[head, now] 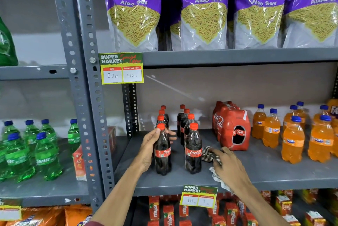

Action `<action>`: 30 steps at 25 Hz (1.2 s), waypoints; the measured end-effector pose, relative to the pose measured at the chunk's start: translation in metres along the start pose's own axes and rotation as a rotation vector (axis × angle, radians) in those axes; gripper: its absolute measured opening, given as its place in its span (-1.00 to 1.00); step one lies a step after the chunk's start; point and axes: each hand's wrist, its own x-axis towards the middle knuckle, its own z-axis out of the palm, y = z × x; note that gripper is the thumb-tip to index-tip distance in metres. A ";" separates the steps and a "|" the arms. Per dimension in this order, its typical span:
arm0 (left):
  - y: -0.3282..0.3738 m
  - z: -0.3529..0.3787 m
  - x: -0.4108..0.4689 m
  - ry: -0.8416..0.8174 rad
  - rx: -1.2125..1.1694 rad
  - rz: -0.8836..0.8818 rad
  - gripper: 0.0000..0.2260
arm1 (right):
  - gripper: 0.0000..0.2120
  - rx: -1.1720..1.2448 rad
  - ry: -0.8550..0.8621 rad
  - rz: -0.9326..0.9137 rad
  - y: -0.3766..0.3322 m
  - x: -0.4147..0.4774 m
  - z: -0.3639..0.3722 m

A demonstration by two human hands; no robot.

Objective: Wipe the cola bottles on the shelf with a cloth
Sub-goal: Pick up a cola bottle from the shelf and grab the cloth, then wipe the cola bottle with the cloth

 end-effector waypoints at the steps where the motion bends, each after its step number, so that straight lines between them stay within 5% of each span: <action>1: 0.000 0.001 -0.001 0.033 -0.034 0.008 -0.60 | -0.58 0.073 0.046 0.006 0.001 -0.002 -0.002; 8: 0.026 0.003 -0.014 0.212 -0.282 -0.020 -0.66 | -0.56 0.584 0.587 0.039 -0.023 -0.038 -0.052; 15: 0.054 0.013 -0.029 0.168 -0.318 -0.004 -0.68 | -0.54 0.680 0.571 -0.341 -0.113 -0.065 -0.086; 23: 0.072 0.033 -0.055 0.184 -0.343 -0.020 -0.69 | -0.55 0.271 0.502 -0.565 -0.189 -0.053 -0.051; 26: 0.087 0.022 -0.048 0.138 -0.410 -0.104 -0.64 | -0.64 0.130 0.500 -0.706 -0.173 -0.073 -0.017; 30: 0.095 0.012 -0.042 0.133 -0.480 0.008 -0.68 | -0.65 -0.072 0.448 -0.936 -0.143 -0.092 -0.007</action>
